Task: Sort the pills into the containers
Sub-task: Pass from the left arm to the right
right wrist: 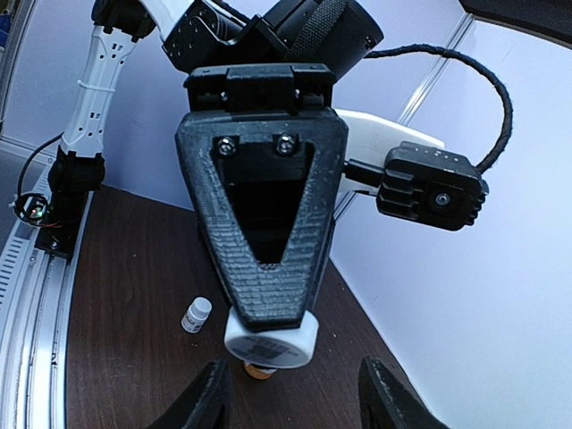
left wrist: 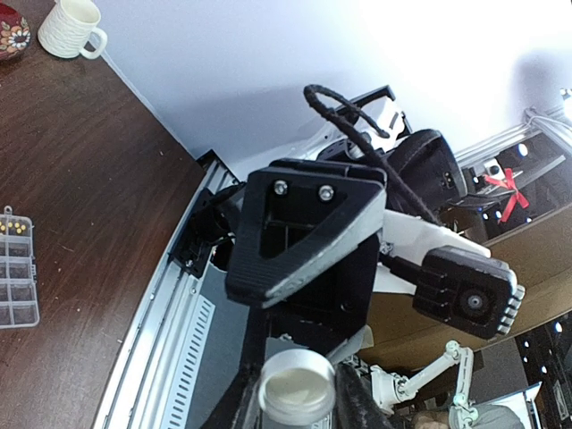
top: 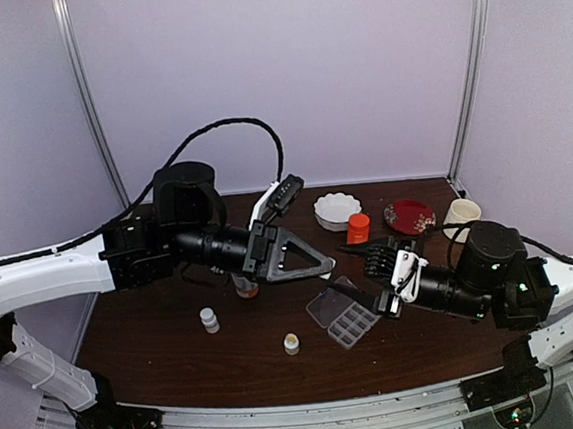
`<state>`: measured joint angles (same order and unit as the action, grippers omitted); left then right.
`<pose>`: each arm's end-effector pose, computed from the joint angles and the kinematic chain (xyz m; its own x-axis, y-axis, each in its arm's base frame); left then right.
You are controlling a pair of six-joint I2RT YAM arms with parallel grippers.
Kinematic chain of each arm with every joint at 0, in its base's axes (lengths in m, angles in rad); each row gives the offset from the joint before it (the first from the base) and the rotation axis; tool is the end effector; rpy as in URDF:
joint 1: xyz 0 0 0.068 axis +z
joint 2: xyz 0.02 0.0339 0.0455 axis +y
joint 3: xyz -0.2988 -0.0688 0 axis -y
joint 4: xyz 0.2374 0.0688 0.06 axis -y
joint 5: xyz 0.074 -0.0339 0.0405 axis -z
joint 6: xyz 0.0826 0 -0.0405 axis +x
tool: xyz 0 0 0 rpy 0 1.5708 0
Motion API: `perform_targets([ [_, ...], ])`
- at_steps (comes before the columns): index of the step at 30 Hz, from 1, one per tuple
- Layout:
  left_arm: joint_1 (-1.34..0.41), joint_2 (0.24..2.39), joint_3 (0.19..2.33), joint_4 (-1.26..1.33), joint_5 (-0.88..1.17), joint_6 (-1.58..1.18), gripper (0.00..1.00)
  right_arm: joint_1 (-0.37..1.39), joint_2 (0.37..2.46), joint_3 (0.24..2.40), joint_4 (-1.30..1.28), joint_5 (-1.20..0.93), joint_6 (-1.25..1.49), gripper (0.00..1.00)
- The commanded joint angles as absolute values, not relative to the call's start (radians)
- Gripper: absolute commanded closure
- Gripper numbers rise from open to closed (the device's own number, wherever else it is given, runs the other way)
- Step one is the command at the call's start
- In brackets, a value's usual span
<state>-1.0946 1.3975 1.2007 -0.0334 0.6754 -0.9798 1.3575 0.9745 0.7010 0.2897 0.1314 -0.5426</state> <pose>0.1136 -0.3328 0.3887 -0.8660 0.2651 -0.4240 0.4551 0.0663 -0.8880 0.0641 0.2448 0.3569 0.4889 -0.1609 -0.8574 -0.8042 0.2975 -0.5145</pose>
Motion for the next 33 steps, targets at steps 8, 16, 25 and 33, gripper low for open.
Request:
perform_targets([
  [8, -1.089, 1.386, 1.181, 0.045, 0.689, -1.001, 0.73, 1.38, 0.985, 0.717, 0.39, 0.179, -0.509, 0.57],
  [16, -1.089, 1.387, 1.168, 0.064, 0.687, -1.01, 0.73, 1.396, 1.004, 0.719, 0.418, 0.202, -0.516, 0.59],
  [25, -1.089, 1.387, 1.166, 0.052, 0.669, -1.003, 0.66, 1.405, 1.007, 0.714, 0.427, 0.202, -0.514, 0.74],
  [33, -1.073, 1.339, 1.165, -0.114, 0.546, -0.909, 0.37, 1.404, 0.968, 0.688, 0.359, 0.192, -0.476, 0.77],
])
